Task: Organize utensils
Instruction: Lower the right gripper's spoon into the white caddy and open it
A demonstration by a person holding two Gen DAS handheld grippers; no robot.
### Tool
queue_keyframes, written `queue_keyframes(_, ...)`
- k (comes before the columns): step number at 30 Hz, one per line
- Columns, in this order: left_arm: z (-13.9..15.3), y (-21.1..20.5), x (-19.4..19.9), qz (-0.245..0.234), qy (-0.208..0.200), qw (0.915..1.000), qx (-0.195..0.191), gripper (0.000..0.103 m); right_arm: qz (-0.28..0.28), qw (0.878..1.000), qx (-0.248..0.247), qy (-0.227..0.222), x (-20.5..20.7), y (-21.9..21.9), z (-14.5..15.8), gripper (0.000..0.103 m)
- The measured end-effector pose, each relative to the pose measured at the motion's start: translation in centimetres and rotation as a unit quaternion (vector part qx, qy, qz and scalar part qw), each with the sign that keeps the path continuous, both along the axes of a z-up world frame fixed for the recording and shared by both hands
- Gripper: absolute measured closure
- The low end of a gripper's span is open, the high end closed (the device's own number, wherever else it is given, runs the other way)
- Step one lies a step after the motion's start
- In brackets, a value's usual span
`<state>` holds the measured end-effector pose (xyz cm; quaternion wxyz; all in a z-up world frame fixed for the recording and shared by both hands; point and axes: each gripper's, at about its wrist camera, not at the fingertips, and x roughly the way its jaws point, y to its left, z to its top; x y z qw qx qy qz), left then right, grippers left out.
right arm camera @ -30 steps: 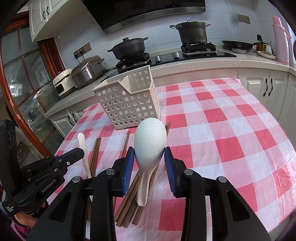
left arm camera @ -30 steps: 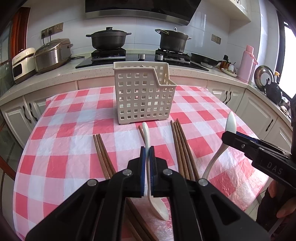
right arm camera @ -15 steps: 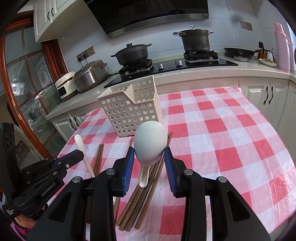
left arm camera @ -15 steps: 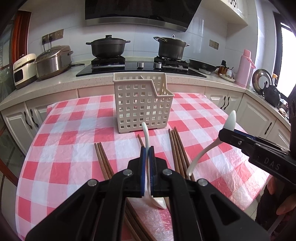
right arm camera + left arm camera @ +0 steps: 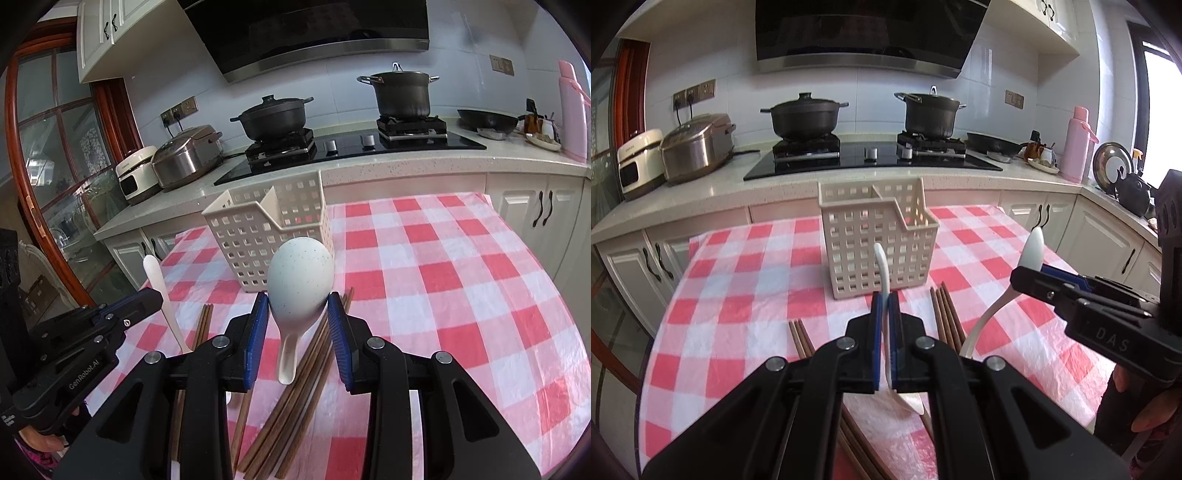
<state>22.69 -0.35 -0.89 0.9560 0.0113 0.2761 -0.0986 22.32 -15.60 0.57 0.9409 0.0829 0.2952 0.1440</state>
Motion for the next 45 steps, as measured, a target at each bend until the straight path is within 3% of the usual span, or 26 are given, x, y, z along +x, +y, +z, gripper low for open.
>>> queue_keyframes(19, 8.5, -1.2, 4.4, -0.023, -0.058, 0.9977, 0.029, 0.100, 0.006, 0.998, -0.012, -0.054, 5.4, 1.2, 5.5, 0.070)
queue_keyframes(34, 16.0, -0.7, 11.4, -0.009, -0.108, 0.9927, 0.053, 0.100, 0.001, 0.997, -0.025, -0.077, 12.1, 1.4, 9.1, 0.070)
queue_keyframes(40, 15.3, -0.2, 15.8, 0.003, -0.097, 0.9937, 0.056, 0.100, 0.011, 0.997, -0.039, -0.063, 14.9, 2.7, 7.8, 0.070)
queue_keyframes(45, 11.6, 0.7, 18.0, 0.014, -0.067, 0.9966, 0.045, 0.099, 0.019, 0.997, -0.055, -0.043, 16.5, 3.7, 5.3, 0.070)
